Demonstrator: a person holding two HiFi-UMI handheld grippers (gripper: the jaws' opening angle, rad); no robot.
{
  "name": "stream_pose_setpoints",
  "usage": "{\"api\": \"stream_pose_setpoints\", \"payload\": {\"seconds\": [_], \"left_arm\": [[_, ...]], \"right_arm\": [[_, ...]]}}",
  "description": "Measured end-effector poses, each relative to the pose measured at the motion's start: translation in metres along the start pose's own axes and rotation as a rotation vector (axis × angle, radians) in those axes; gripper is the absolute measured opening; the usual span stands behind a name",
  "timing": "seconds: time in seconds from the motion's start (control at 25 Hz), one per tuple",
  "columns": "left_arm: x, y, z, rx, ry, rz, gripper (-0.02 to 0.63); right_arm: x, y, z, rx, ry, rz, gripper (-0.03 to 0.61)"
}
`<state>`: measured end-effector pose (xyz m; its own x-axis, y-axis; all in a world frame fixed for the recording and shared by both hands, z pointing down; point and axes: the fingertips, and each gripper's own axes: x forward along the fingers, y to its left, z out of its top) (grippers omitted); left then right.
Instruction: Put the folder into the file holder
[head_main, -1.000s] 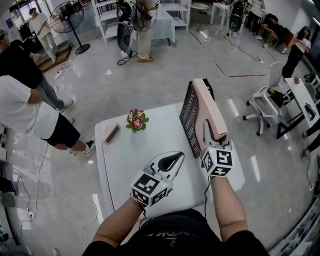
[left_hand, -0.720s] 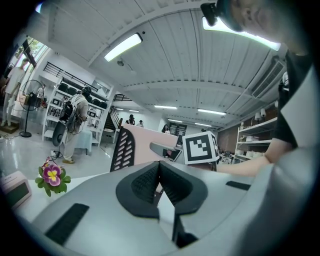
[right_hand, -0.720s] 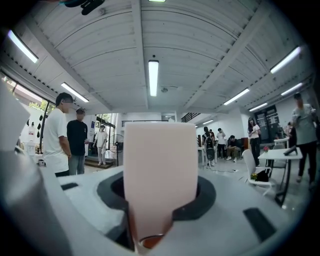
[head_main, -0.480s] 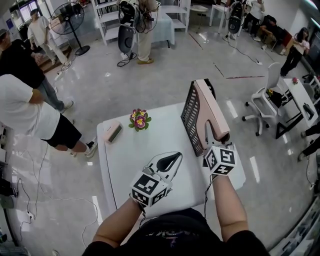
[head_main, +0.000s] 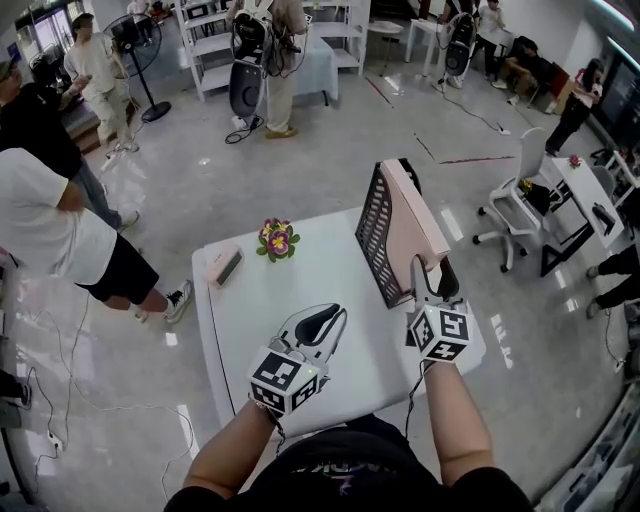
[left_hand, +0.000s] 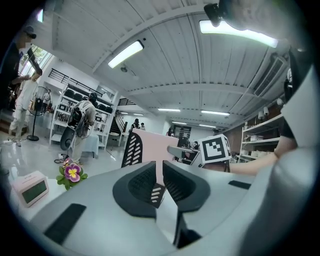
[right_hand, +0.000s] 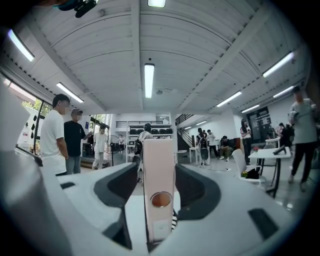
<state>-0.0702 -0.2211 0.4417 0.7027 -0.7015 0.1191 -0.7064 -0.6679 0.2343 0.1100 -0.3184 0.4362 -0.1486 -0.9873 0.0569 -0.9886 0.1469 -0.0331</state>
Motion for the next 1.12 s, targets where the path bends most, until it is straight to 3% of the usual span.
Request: {"api": "stream_pose_setpoints", "payload": {"seconds": [0.24, 0.68, 0.92, 1.08, 1.12], "left_arm": [[-0.017, -0.007, -0.003, 0.002, -0.013, 0.007, 0.051], [-0.074, -0.018, -0.005, 0.011, -0.026, 0.03, 0.052], [-0.089, -0.024, -0.004, 0.011, -0.05, 0.087, 0.052], [-0.092, -0.036, -0.007, 0.006, -0.06, 0.143, 0.051], [-0.092, -0.04, -0.009, -0.001, -0.061, 0.159, 0.051]], "right_arm": [[-0.038, 0.006, 0.003, -0.002, -0.014, -0.007, 0.222], [-0.116, 0.109, 0.029, -0.034, -0.066, 0.257, 0.221], [-0.136, 0.138, 0.038, -0.085, -0.082, 0.393, 0.149], [-0.15, 0.138, 0.042, -0.099, -0.084, 0.466, 0.009], [-0.154, 0.137, 0.04, -0.106, -0.079, 0.486, 0.002]]}}
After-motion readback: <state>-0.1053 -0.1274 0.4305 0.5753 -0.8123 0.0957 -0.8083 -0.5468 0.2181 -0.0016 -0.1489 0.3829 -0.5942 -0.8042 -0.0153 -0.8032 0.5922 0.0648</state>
